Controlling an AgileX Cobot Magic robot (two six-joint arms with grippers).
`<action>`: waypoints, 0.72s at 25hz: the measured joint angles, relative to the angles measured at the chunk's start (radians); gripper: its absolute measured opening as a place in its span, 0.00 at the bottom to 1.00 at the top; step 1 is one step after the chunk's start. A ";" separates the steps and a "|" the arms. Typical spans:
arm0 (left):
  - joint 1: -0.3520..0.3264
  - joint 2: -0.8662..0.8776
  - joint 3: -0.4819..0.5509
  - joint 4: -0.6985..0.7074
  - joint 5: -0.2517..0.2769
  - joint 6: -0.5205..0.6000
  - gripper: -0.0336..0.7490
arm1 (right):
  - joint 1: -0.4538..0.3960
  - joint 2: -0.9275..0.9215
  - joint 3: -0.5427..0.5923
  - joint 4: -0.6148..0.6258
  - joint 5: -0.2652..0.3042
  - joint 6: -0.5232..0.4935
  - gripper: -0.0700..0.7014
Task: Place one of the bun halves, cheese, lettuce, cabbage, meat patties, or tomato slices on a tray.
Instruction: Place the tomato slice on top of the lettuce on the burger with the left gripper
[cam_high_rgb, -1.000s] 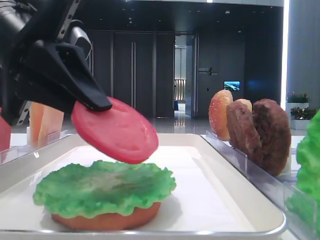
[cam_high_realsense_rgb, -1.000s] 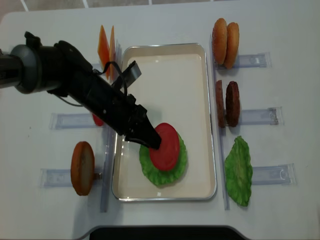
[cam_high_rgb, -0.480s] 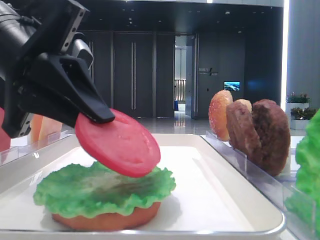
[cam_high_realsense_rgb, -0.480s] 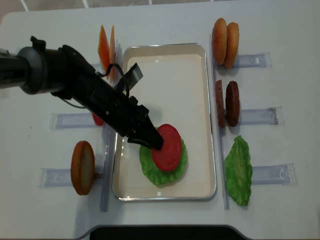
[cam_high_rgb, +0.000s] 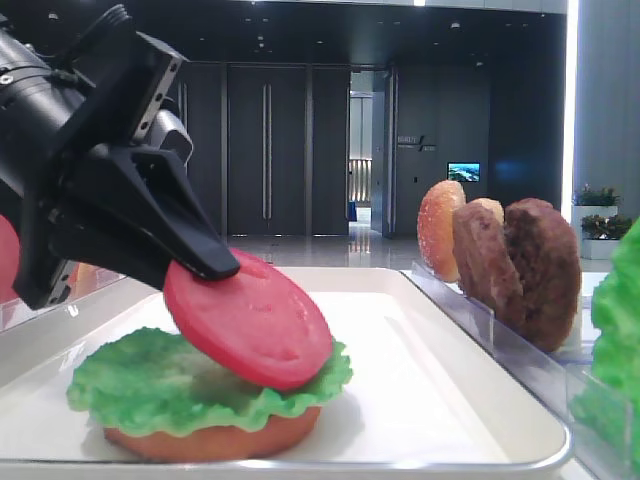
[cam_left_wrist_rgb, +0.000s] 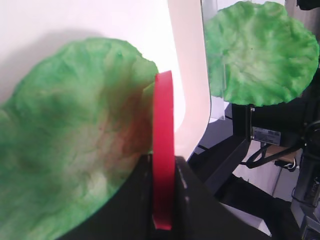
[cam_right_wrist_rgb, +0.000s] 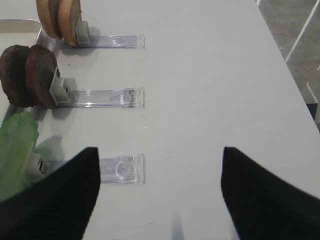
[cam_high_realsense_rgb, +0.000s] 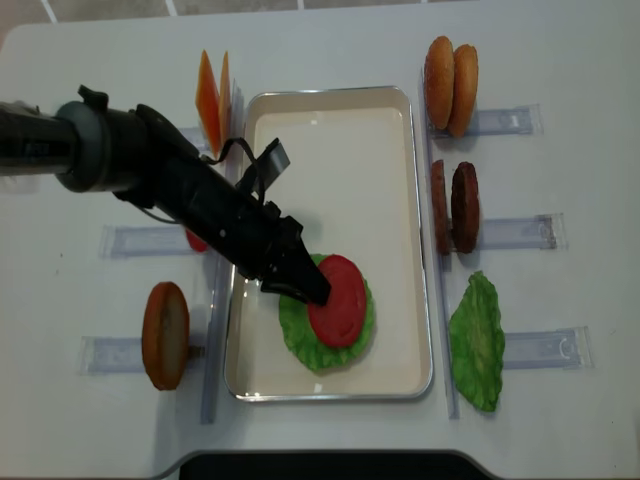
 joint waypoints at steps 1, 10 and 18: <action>-0.002 0.005 0.000 -0.005 0.000 0.002 0.12 | 0.000 0.000 0.000 0.000 0.000 0.000 0.72; -0.005 0.015 0.000 -0.003 -0.016 -0.011 0.12 | 0.000 0.000 0.000 0.000 0.000 0.000 0.72; -0.005 0.015 -0.001 0.046 -0.037 -0.082 0.15 | 0.000 0.000 0.000 0.000 0.000 0.000 0.72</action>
